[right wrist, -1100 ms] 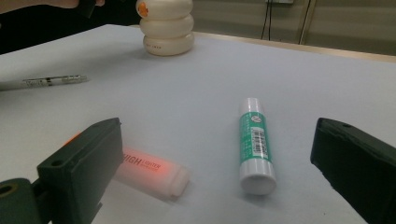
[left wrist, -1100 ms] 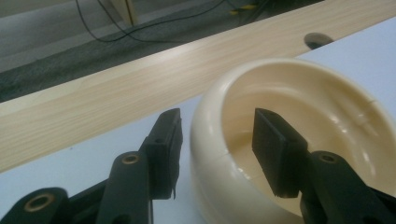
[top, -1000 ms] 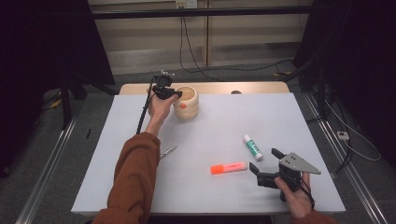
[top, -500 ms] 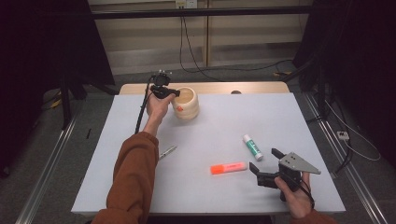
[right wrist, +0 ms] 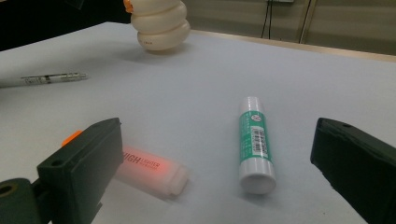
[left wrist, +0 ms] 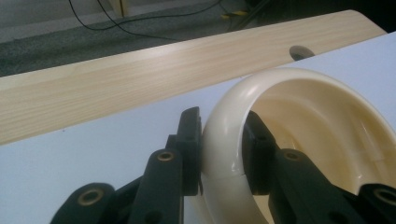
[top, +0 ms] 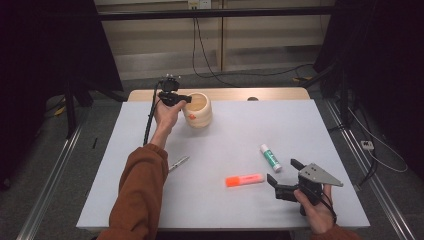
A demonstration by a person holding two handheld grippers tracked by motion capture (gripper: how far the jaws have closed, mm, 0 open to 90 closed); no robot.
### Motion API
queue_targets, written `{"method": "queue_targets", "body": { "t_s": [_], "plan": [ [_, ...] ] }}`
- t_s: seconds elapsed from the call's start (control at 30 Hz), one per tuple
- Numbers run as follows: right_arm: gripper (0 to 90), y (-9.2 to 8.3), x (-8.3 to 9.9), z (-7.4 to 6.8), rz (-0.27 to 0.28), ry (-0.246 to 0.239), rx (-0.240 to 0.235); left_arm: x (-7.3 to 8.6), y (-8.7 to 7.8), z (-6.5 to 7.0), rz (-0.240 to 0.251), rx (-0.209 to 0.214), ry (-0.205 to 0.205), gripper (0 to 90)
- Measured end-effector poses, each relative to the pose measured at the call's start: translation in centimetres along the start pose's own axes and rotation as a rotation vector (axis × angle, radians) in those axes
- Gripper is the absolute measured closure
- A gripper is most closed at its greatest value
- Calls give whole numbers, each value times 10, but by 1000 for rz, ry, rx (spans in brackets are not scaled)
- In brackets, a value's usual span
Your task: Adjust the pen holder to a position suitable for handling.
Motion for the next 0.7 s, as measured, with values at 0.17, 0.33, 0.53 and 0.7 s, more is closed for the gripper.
{"method": "queue_targets", "body": {
  "t_s": [0.17, 0.33, 0.53, 0.7],
  "plan": [
    [24, 0, 0, 0, 0, -1, 1, 1, -10, 3, 18, 10, -10, 727],
    [24, 0, 0, -1, -1, -4, 4, 2, -22, 10, 26, 12, -2, 726],
    [24, 1, -1, -1, 1, -9, 0, 3, -38, 23, 55, 25, 20, 722],
    [24, 1, 0, -1, 0, -5, 8, 7, -49, 36, 65, 34, 36, 730]
  ]
}}
Point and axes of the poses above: each handheld gripper's, and its own axes: y roughly forward along the jaws, x roughly out of its underside, z roughly to its right, the point moved 4 cm from there along y, roughly forward along the jaws, and after that the axes turned 10 degrees about z, right-handed, at the moved point
